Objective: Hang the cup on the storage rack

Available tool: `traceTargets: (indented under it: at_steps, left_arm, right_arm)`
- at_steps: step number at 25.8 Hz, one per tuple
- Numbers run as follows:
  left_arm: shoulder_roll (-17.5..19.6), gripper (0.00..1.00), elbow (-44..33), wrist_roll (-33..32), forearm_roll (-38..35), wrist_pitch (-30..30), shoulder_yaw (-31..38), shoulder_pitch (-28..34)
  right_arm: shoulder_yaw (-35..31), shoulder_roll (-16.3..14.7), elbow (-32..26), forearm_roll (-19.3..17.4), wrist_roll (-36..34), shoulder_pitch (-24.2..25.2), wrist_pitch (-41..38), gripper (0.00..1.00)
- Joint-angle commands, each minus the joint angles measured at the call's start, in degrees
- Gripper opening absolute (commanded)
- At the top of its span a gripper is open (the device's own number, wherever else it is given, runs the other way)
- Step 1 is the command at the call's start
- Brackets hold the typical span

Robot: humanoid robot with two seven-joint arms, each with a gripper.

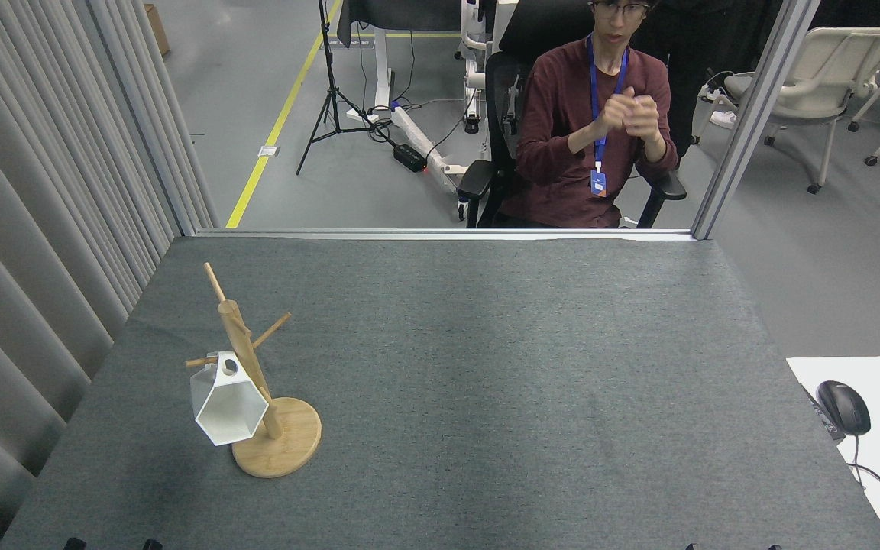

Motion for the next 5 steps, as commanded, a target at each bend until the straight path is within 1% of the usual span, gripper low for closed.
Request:
traceTargets:
  at_steps: [1, 3, 5]
  left_arm:
    - [-0.14, 0.99, -0.57, -0.67, -0.26, 2.91, -0.07, 0.15]
    - [-0.05, 0.99, -0.57, -0.67, -2.1, 5.11, -0.16, 0.15]
    - [-0.05, 0.99, -0.57, -0.67, -2.45, 4.84, -0.25, 0.15]
  right_arm:
    - [-0.86, 0.15, -0.62, 0.16, -0.03, 0.46, -0.16, 0.98]
    - [-0.69, -0.02, -0.71, 0.25, -0.03, 0.37, -0.69, 0.98]
    - [-0.6, -0.02, -0.8, 0.33, -0.12, 0.37, -0.77, 0.98]
